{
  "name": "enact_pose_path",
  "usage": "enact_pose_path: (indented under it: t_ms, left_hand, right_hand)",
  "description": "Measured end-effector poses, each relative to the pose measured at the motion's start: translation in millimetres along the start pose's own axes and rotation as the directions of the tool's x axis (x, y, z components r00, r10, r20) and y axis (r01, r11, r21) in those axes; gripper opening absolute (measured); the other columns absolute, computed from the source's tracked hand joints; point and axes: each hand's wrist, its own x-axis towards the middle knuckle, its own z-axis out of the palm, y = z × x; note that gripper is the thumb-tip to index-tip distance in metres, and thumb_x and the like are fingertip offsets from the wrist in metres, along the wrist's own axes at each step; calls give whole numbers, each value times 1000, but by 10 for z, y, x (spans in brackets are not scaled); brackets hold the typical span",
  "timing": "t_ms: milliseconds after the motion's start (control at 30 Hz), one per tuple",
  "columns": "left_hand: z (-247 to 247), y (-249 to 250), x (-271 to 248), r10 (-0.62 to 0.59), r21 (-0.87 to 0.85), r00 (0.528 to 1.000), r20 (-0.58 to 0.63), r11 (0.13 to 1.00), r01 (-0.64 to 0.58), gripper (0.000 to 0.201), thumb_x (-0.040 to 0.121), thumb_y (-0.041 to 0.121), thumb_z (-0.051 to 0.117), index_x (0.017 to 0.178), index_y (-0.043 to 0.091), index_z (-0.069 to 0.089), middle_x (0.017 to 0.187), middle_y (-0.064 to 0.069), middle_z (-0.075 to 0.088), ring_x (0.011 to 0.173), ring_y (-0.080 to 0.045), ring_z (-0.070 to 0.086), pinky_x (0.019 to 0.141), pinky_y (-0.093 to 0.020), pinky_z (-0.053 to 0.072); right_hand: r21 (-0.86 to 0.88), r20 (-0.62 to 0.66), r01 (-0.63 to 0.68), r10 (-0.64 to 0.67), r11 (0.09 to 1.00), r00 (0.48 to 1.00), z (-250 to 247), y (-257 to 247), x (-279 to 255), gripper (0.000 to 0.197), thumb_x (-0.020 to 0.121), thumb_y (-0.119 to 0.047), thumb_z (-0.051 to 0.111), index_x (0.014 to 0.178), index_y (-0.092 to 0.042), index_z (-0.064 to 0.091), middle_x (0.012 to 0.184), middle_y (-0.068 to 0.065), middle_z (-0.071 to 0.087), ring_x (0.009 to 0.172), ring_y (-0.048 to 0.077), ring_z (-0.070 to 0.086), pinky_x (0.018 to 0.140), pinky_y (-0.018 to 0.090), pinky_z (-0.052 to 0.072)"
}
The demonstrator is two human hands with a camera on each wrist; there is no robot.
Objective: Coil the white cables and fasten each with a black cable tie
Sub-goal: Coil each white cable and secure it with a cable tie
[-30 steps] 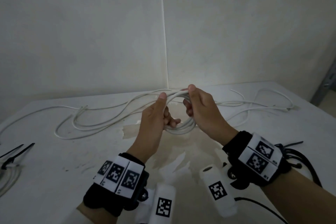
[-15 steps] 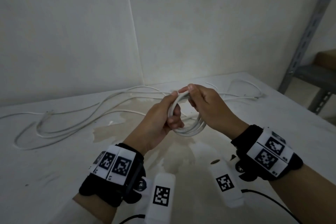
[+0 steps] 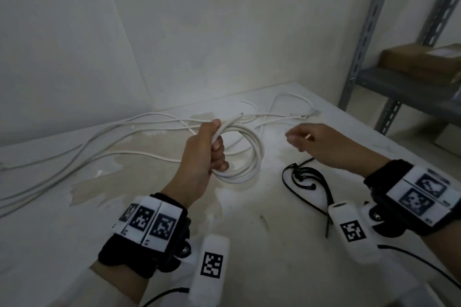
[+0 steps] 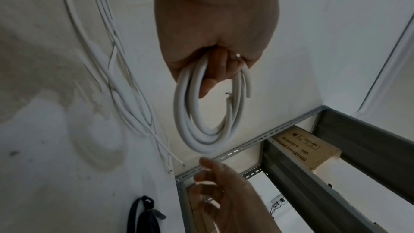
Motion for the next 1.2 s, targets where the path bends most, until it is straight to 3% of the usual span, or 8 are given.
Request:
enact_pose_path:
  t_ms: [167,267,400,700,867,1000,1067,1200]
  left_hand:
    - [89,-52,11,-9,49,1000,0,999,9,44,90,25,47,51,16,28,37,7,18,34,-9,16,40,-20,26]
    - [106,-66,2,3,88,1000,-30,996,0,44,91,23,48,52,17,28,37,8,19,34,-9,16,39,-20,26]
    - [72,-75,11,1,101,998,-59,995,5,45,91,23,48,51,17,28,36,8,20,33,-8,17,40,-21,26]
    - [-9,-37,15,29,116,998,-57,993,-22,45,91,23,47,51,16,28,36,9,21,33,-8,19,39,-20,29]
    - [-81,0,3,41,104,997,-63,994,-34,45,92,22,47,51,16,28,35,9,22,32,-7,20,38,-19,30]
    - [-179,28,-17,48,86,996,-81,995,-41,45,92,22,47,52,16,28,35,9,22,32,-7,20,38,-18,29]
    - [-238,51,-24,56,62,993,-103,997,-50,45,92,22,47,51,16,28,35,9,21,32,-7,19,38,-19,28]
    - [-366,100,-49,79,20,985,-156,997,-77,44,91,20,48,52,16,29,34,8,22,31,-8,19,38,-19,26]
  right_hand:
    - [-331,106,-138,182,934,977,15,342,-45,15,90,-24,56,100,-13,55,102,3,54,87,14,47,68,22,34]
    - [-411,134,-231,309,882,942,33,396,-27,29,90,-19,54,108,4,57,110,16,60,85,22,53,60,24,34]
    - [-409,173,-297,393,863,903,71,411,11,34,88,-7,51,115,15,53,105,27,63,61,18,44,49,21,31]
    - [-385,14,-246,272,889,962,90,437,128,18,85,-7,57,96,2,68,102,16,66,91,27,61,70,26,46]
    - [-338,-87,-236,219,911,972,91,339,144,16,85,-15,65,79,-1,67,91,13,68,72,17,55,53,19,35]
    - [-278,-253,-150,78,949,964,76,177,110,17,88,-19,61,88,-3,66,87,11,65,77,21,55,69,25,39]
    - [-202,-325,-42,-26,979,945,92,7,100,11,89,-21,58,88,-11,62,77,6,63,67,19,56,61,26,40]
    - [107,-231,165,-137,980,963,239,-444,109,12,91,-17,55,80,-22,55,64,2,58,42,7,55,47,16,42]
